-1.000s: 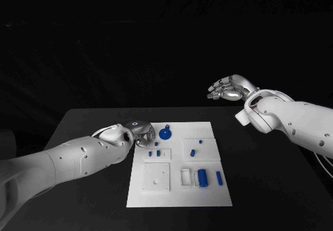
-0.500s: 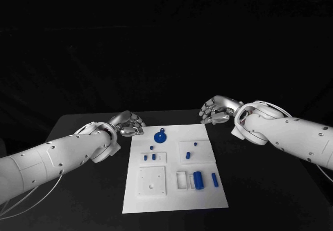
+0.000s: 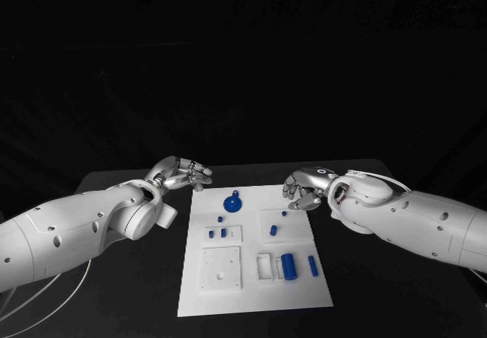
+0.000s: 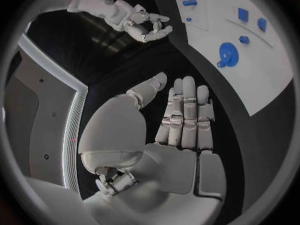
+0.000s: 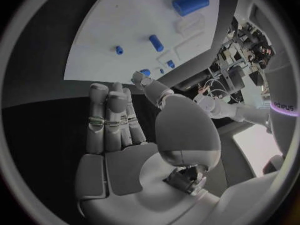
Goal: Assemble the parts on the task board
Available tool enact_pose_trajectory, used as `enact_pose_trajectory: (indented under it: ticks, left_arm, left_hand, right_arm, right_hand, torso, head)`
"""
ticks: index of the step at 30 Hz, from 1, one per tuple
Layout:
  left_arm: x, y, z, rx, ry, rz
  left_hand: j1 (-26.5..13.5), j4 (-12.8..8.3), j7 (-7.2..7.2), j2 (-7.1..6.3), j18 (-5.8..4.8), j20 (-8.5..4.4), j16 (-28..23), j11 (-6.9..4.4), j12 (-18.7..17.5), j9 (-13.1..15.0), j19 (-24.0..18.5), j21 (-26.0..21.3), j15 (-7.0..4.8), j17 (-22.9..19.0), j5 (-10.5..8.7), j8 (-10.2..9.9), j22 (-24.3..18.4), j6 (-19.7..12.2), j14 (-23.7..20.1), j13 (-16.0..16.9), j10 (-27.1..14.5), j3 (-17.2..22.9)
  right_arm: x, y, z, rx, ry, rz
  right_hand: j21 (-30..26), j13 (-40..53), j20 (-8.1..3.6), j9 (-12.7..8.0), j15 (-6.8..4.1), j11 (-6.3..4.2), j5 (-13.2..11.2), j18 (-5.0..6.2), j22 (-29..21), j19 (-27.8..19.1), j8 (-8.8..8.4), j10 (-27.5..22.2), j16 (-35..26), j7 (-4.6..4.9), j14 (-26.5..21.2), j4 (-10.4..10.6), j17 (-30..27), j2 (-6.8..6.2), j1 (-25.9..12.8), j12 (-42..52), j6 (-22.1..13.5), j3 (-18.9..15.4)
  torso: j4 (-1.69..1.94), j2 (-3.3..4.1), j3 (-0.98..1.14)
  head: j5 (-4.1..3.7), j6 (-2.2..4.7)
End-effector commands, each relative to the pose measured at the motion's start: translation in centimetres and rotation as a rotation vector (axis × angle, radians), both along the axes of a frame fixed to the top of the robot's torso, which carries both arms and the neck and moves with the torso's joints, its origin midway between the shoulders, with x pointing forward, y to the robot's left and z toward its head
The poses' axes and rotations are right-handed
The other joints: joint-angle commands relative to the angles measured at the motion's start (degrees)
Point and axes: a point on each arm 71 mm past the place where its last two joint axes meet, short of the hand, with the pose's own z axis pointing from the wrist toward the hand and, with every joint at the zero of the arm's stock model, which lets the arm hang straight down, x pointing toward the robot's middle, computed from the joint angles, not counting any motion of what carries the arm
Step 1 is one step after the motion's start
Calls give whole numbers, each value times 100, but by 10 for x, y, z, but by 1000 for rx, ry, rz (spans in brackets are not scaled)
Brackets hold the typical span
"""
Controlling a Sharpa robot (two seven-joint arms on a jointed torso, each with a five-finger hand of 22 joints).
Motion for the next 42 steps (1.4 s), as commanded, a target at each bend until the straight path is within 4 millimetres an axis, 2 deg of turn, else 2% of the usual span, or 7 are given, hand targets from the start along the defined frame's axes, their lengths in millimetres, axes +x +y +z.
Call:
enact_pose_trajectory:
  ticks: [1,8,20,26,31,37,42]
  left_arm:
    - [-3,-5,3,-131,34,-19]
    - [-5,-10,4,-170,44,-37]
    - [-6,-12,4,-183,52,-38]
    - [-6,-12,4,-191,55,-38]
    - [-6,-14,4,-197,59,-42]
    - [-7,-15,3,-198,63,-46]
    - [-7,-16,3,-198,67,-48]
  left_hand:
    - [-31,-35,2,32,-59,21,-201,36,-49,0,-39,-67,52,-26,35,28,-14,-56,26,0,-30,-2]
    - [-38,-36,10,44,-53,37,-311,44,-69,-4,-37,-100,65,-19,35,36,-16,-70,66,-4,-39,-16]
    - [-46,-33,18,71,-46,40,-381,51,-87,-12,-14,-121,65,4,35,37,-16,-93,113,-6,-50,-29]
    - [-49,-31,19,73,-46,41,-389,52,-88,-13,-13,-124,66,7,35,36,-16,-97,116,-6,-50,-31]
    - [-49,-31,19,73,-46,41,-390,52,-88,-13,-13,-125,66,7,35,36,-16,-97,117,-6,-50,-32]
    - [-61,-27,28,80,-45,42,-417,57,-97,-21,-5,-135,66,22,26,26,-15,-126,134,-7,-58,-44]
    - [-68,-24,36,83,-43,42,-440,61,-105,-27,1,-145,65,37,24,20,-14,-149,148,-8,-66,-53]
  right_arm:
    - [-1,4,-6,-111,-53,-3]
    - [0,11,-17,-141,-96,-3]
    - [0,16,-38,-169,-77,-4]
    - [0,23,-44,-169,-73,4]
    - [2,26,-47,-175,-67,3]
    - [3,29,-53,-190,-50,0]
    - [2,28,-59,-207,-38,-6]
  right_hand:
    - [55,-4,-55,-9,33,5,-47,140,47,96,-26,15,80,13,-31,4,2,-63,-9,-66,15,56]
    - [125,-18,-81,-31,62,34,-167,140,117,141,-72,8,230,47,-61,41,-67,-185,-10,-202,-63,273]
    - [132,-17,-90,-28,68,40,-390,140,144,164,-60,55,350,44,-105,142,-192,-267,-21,-310,-58,532]
    - [139,5,-93,-22,51,21,-412,140,153,174,-44,124,377,34,-112,167,-224,-263,-21,-296,-35,586]
    - [141,11,-94,-19,46,16,-431,140,156,179,-36,143,385,28,-113,176,-233,-248,-16,-291,-21,608]
    - [140,47,-90,8,10,-18,-629,140,163,180,32,244,409,-27,-120,279,-277,-163,11,-260,108,808]
    - [147,80,-89,27,-3,-35,-652,140,184,178,79,295,454,-73,-133,395,-346,-148,-15,-270,211,1047]
  torso:
    - [0,8,-8]
    - [-4,6,-11]
    - [-1,11,-4]
    - [-8,8,1]
    - [-6,7,-4]
    - [-5,9,-5]
    - [-4,7,-7]
  head:
    - [15,-5]
    - [20,-10]
    - [33,-45]
    - [65,-58]
    - [49,-56]
    - [52,-67]
    - [53,-85]
